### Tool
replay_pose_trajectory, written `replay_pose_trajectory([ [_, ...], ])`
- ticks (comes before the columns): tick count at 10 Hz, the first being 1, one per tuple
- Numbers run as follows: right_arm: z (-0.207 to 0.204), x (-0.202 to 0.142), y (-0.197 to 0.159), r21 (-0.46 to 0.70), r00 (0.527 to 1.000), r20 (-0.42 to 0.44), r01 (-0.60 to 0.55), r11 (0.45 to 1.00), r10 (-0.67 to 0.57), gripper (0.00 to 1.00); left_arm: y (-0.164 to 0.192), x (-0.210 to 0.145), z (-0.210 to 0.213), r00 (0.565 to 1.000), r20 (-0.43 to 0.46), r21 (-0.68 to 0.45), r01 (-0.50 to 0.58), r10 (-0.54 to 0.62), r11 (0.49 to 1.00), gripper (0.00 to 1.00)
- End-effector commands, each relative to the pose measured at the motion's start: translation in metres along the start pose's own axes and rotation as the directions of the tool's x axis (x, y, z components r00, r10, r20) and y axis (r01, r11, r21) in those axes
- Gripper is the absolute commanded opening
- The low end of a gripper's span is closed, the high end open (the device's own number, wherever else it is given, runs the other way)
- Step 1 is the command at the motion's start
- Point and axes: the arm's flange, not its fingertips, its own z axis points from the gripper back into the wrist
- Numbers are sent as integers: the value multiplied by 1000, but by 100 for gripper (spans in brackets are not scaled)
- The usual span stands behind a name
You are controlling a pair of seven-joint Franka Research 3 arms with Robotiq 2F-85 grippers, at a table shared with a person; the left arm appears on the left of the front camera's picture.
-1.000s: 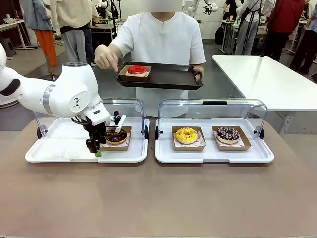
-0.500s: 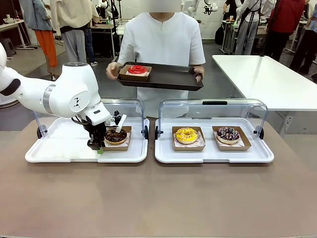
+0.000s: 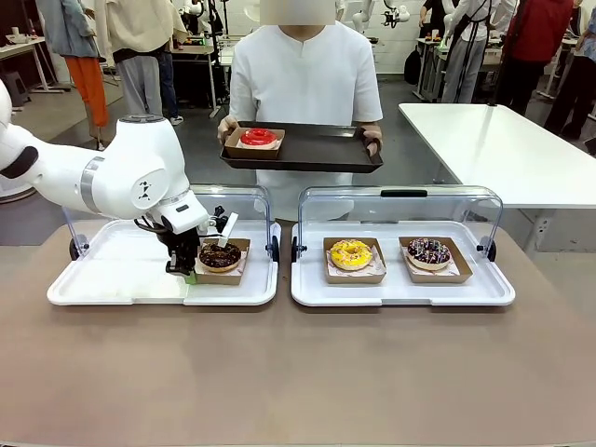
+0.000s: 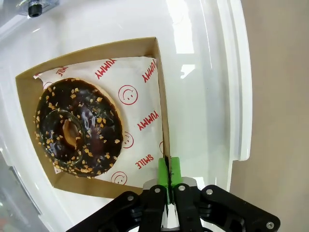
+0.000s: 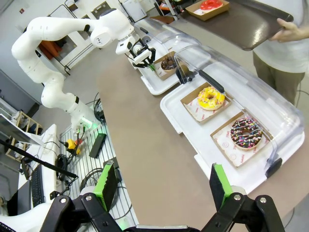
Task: Provide the desired donut to the person.
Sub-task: Pick up and lift the Paper togo box containing the Donut pointed at by the person.
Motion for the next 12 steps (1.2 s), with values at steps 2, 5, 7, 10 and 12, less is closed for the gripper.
replay_pose_trajectory([
  [2,-1,-1,0,5,1000,7,-3,1000,3,100,-25,6,34,998,-38,-5,47,-48,999,0],
  [5,-1,-1,0,5,1000,7,-3,1000,3,100,-76,17,99,996,-49,-98,76,-81,992,0],
  [7,-1,-1,0,5,1000,7,-3,1000,3,100,-114,20,137,991,-72,-132,99,-109,986,0],
  [10,-1,-1,0,5,1000,7,-3,1000,3,100,-151,24,188,991,-79,-59,107,-112,992,0],
  [12,-1,-1,0,5,1000,7,-3,1000,3,100,-155,23,222,996,-66,25,67,-65,997,0],
])
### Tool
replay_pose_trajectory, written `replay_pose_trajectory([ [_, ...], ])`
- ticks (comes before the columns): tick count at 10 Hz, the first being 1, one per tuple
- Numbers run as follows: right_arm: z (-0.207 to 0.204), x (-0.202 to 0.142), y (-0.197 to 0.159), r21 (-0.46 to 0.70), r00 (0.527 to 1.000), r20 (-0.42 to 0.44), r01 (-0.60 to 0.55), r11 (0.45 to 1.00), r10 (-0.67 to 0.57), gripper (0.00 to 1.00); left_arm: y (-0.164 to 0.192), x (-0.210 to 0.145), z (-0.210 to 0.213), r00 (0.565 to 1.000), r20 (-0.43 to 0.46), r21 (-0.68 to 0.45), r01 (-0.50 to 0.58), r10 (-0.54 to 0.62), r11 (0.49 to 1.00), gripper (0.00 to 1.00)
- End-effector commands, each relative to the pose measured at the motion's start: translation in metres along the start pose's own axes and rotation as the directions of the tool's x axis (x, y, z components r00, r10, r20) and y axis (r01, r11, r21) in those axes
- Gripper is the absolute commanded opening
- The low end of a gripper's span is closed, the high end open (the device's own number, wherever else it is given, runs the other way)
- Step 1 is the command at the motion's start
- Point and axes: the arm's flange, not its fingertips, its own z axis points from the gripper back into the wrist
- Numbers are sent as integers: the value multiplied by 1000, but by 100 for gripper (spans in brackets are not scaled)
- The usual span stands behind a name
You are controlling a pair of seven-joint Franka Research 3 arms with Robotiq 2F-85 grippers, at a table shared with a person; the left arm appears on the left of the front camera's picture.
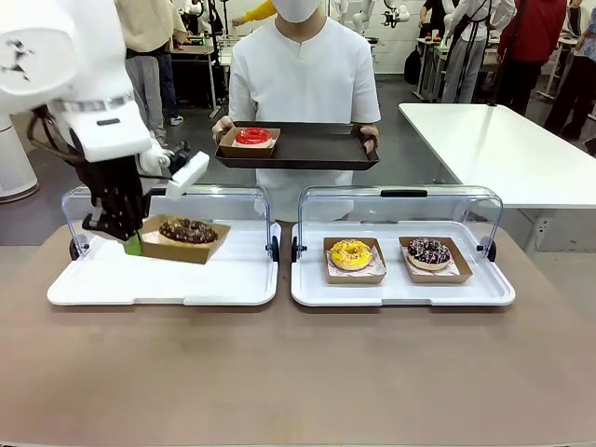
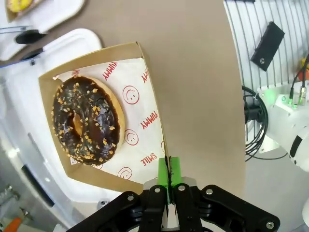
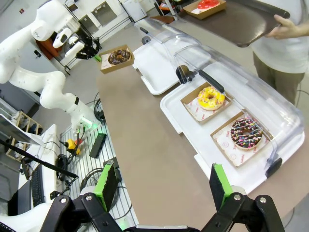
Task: Provide the desired donut to the person.
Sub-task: Pick up and lift the Paper togo box containing the Donut pointed at by the person.
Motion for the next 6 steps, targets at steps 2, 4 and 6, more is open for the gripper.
replay_pose_trajectory([
  [2,0,-1,1,5,1000,7,-4,1000,4,100,13,-6,21,997,26,47,-72,71,996,0],
  [4,0,-1,1,5,1000,7,-4,1000,4,100,21,-10,20,995,43,77,-97,94,992,0],
  [6,0,-1,1,5,1000,7,-4,1000,4,100,16,-14,26,997,42,56,-67,65,996,0],
])
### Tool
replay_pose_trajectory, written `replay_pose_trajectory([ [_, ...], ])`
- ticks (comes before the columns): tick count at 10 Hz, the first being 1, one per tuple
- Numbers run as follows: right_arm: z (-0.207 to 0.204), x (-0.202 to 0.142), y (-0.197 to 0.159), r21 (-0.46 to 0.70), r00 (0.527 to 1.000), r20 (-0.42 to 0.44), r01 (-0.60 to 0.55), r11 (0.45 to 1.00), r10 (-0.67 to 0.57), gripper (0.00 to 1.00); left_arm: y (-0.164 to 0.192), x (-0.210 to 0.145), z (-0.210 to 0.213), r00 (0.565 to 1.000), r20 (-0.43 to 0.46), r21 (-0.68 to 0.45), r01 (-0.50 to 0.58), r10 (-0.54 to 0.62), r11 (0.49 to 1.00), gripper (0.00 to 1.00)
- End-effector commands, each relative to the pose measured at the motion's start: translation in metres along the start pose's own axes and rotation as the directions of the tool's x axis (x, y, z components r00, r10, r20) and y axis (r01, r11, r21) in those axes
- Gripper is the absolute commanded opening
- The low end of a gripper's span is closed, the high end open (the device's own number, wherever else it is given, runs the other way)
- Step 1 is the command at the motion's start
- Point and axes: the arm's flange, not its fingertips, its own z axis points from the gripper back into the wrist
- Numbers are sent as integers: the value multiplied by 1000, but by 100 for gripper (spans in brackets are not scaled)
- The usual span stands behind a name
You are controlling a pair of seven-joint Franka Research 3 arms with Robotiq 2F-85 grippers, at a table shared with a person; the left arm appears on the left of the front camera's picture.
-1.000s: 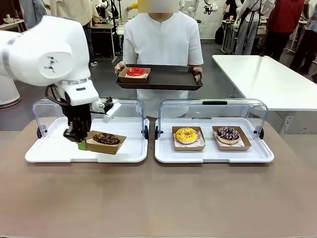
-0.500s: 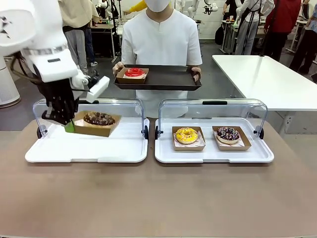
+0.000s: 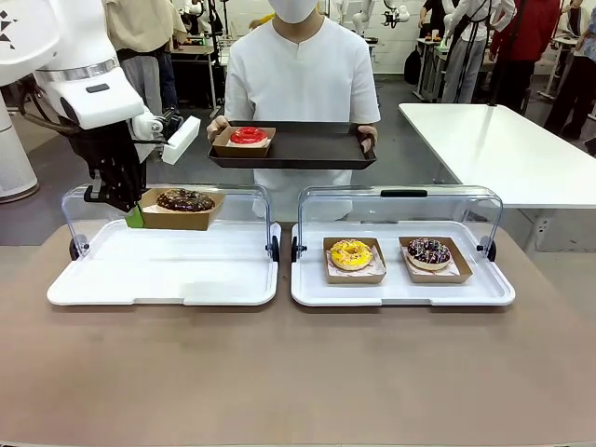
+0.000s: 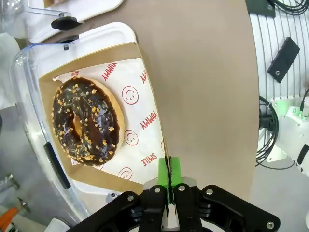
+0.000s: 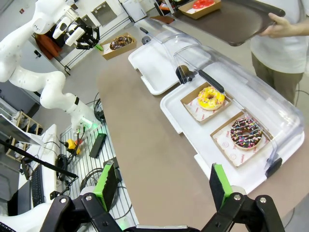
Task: Provide the desired donut to the person.
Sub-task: Pick up and lift the Paper togo box containing the Donut pointed at by the person, then place the picked Paper togo box onto the Handle tray extended by the person.
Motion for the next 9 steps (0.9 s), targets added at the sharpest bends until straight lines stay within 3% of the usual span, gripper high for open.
replay_pose_trajectory([
  [1,-1,-1,1,5,1000,7,-4,1000,4,100,-6,3,5,1000,-7,-2,8,-8,1000,0],
  [9,-1,-1,1,5,1000,7,-4,1000,4,100,-6,3,5,1000,-7,-2,8,-8,1000,0],
])
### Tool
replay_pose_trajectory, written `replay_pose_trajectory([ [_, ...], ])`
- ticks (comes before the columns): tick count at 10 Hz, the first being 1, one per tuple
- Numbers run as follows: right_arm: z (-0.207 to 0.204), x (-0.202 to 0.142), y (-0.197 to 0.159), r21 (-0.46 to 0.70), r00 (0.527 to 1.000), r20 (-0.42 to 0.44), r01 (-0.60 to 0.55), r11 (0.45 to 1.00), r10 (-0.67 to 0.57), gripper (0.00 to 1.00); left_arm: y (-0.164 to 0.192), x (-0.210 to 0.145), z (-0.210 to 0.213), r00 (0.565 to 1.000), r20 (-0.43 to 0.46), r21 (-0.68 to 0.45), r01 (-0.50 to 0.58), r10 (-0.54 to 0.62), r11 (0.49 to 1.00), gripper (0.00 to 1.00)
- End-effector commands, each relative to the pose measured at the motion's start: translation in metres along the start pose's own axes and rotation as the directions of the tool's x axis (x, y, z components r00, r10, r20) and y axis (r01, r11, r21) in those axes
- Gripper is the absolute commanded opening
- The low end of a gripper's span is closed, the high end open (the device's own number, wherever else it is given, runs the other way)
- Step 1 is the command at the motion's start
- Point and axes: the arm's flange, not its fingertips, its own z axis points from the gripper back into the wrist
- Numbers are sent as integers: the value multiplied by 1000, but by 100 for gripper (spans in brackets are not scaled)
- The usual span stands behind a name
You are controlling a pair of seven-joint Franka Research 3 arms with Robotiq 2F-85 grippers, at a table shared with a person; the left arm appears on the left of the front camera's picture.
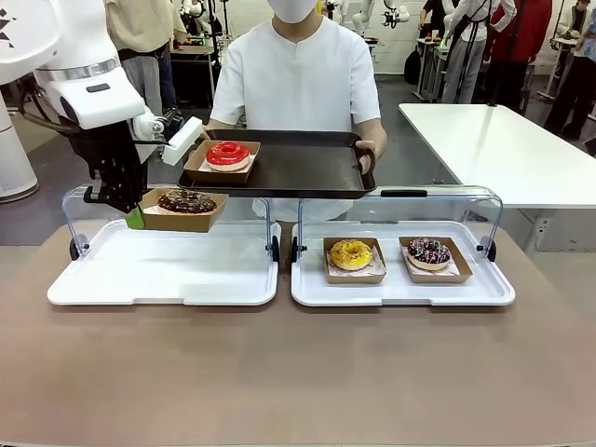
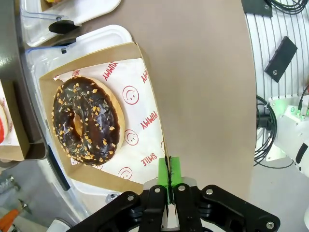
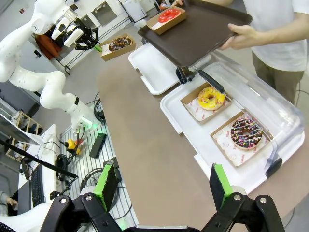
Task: Provide the desired donut to the person.
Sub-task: Place the picked Paper togo box onto the Handle tray extended by the person.
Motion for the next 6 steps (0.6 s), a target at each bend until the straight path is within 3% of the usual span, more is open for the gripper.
replay_pose_trajectory([
  [1,-1,-1,1,5,1000,7,-4,1000,4,100,-2,-1,3,1000,-6,3,-3,3,1000,0],
  [6,-1,-1,1,5,1000,7,-4,1000,4,100,0,0,0,1000,0,0,0,0,1000,1],
])
